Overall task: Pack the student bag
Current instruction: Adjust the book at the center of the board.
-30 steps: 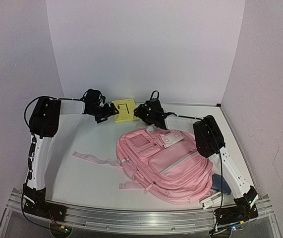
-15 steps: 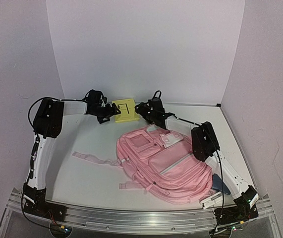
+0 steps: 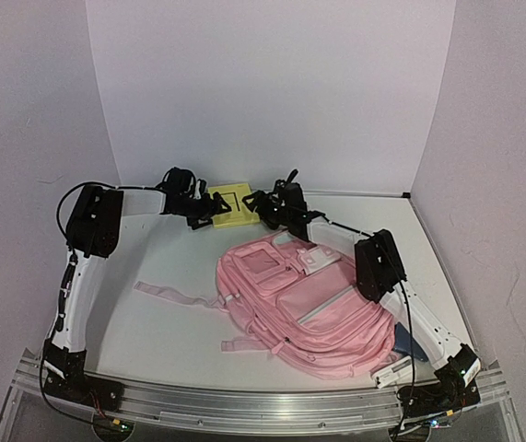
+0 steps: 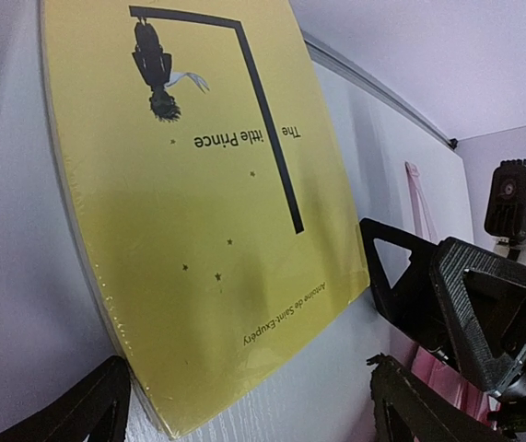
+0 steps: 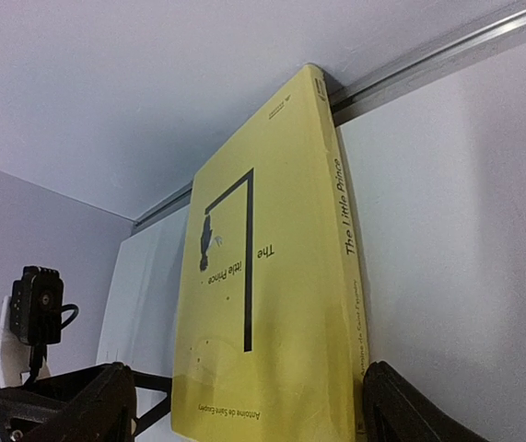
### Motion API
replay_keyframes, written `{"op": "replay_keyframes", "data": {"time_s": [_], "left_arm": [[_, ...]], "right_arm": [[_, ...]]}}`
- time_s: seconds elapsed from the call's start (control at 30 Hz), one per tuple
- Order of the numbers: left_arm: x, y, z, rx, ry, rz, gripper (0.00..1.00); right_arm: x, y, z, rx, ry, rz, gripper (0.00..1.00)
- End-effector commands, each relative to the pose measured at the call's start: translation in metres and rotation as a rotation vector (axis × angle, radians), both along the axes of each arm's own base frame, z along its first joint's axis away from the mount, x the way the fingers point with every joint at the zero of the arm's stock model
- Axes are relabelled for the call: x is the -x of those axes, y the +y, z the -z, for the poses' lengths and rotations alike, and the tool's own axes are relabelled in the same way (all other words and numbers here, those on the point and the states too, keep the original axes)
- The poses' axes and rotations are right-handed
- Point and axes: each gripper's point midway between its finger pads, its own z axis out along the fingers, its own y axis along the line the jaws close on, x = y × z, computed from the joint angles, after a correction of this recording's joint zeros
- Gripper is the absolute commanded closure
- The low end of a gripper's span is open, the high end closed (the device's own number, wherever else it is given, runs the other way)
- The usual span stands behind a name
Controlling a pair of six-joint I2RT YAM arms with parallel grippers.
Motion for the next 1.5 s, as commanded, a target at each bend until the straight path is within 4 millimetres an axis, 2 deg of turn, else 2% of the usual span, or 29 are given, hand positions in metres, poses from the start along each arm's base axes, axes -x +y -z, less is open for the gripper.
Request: {"op": "replay_keyframes", "data": {"time_s": [0.0, 0.23, 0.4, 0.47, 0.53, 0.6, 0.63, 0.67, 0.8, 0.93, 1.07, 1.13, 1.2, 1.3, 1.4, 1.47], "left_arm": [[0.014, -0.015, -0.018, 0.021, -0.033, 0.061, 0.10], [0.041, -0.008, -0.025, 0.022, -0.026, 0.065, 0.11], [0.075, 0.014, -0.024, -0.021, 0.011, 0.001, 0.12], [0.098, 0.023, -0.015, -0.021, 0.057, -0.018, 0.12], [0.118, 0.028, -0.022, -0.003, 0.059, -0.029, 0.12], [0.146, 0.035, -0.013, -0.011, 0.102, -0.032, 0.12], [0.157, 0.036, -0.017, -0.006, 0.103, -0.028, 0.12], [0.172, 0.038, -0.013, -0.009, 0.123, -0.021, 0.12], [0.223, 0.035, -0.020, 0.010, 0.160, 0.041, 0.12], [0.270, 0.027, -0.024, -0.046, 0.185, 0.104, 0.12], [0.299, 0.032, -0.044, -0.074, 0.191, 0.095, 0.12], [0.306, 0.040, -0.058, -0.077, 0.182, 0.067, 0.11], [0.310, 0.053, -0.074, -0.102, 0.163, 0.022, 0.08], [0.305, 0.075, -0.089, -0.177, 0.131, -0.056, 0.01], [0.290, 0.109, -0.089, -0.237, 0.158, -0.142, 0.00], [0.275, 0.132, -0.084, -0.215, 0.182, -0.202, 0.00]], "right_arm": [[0.032, 0.027, 0.034, 0.011, 0.074, -0.148, 0.19], [0.073, 0.064, 0.029, 0.016, 0.081, -0.282, 0.21], [0.116, 0.095, 0.016, 0.048, 0.073, -0.378, 0.23], [0.136, 0.107, 0.012, 0.066, 0.064, -0.422, 0.23], [0.155, 0.118, 0.004, 0.068, 0.056, -0.470, 0.23], [0.174, 0.131, -0.001, 0.069, 0.050, -0.516, 0.23], [0.182, 0.136, -0.005, 0.066, 0.045, -0.541, 0.23], [0.190, 0.141, -0.006, 0.066, 0.040, -0.564, 0.23], [0.219, 0.156, -0.008, 0.048, 0.046, -0.664, 0.23], [0.241, 0.166, -0.014, 0.034, 0.038, -0.746, 0.23], [0.250, 0.167, -0.029, 0.037, 0.009, -0.773, 0.23], [0.248, 0.164, -0.041, 0.052, -0.022, -0.754, 0.22], [0.239, 0.158, -0.062, 0.084, -0.074, -0.694, 0.20], [0.220, 0.143, -0.089, 0.156, -0.135, -0.562, 0.17], [0.205, 0.123, -0.115, 0.224, -0.160, -0.432, 0.15], [0.205, 0.111, -0.127, 0.256, -0.159, -0.382, 0.15]]}}
